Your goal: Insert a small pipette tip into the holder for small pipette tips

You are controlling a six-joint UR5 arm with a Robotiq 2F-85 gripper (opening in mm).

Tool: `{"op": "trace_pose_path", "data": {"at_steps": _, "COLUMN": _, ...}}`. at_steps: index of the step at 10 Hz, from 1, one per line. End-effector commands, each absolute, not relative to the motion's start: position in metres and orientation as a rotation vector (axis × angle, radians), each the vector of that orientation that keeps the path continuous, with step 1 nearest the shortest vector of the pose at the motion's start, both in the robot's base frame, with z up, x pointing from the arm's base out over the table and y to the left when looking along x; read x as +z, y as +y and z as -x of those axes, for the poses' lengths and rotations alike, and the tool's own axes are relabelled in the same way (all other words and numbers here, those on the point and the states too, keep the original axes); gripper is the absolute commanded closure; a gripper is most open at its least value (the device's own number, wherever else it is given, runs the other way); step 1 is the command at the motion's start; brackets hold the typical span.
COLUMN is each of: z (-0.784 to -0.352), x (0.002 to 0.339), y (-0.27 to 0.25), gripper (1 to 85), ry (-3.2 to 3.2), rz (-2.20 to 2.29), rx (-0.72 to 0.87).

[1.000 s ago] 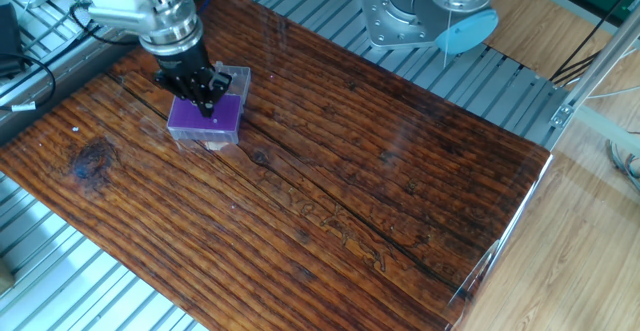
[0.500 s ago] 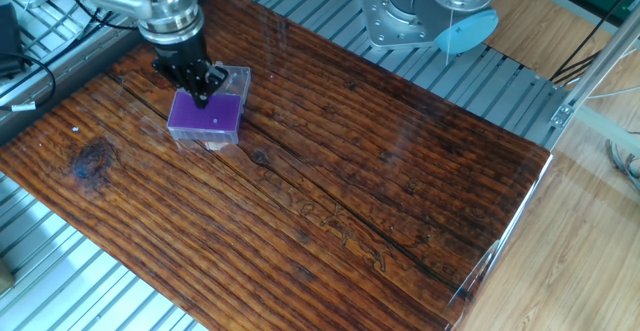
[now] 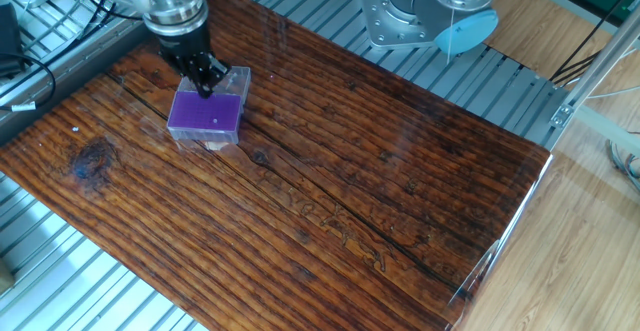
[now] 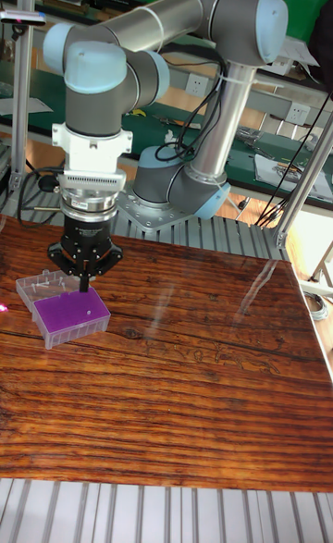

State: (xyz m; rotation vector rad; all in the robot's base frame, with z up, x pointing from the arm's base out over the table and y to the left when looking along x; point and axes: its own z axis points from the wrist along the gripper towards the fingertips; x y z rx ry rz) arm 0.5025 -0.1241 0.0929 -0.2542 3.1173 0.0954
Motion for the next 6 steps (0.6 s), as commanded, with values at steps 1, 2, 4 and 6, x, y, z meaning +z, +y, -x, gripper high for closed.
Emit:
{"op": "trace_pose_path", "data": {"at_steps": 1, "z": -0.496, "x": 0.095, "y": -0.135, "gripper": 84.3, "ry": 3.127, "rz": 0.239, "rx": 0.044}}
{"op": "trace_pose_path", "data": {"at_steps": 2, "z": -0.509, "x": 0.096, "y": -0.137, "gripper": 84.7, "ry": 3.070, "rz": 0.315, "rx": 0.026}}
{"op": "trace_pose_path", "data": {"at_steps": 4, "z": -0.553, "x": 0.102, "y": -0.156, "gripper": 84.7, "ry": 2.861, "rz": 0.650, "rx": -0.148}}
{"op": "trace_pose_path", "data": {"at_steps": 6, "z": -0.558, "x": 0.103, "y": -0.137, "gripper": 84.3, "ry": 2.823, "rz": 0.673, "rx": -0.054}}
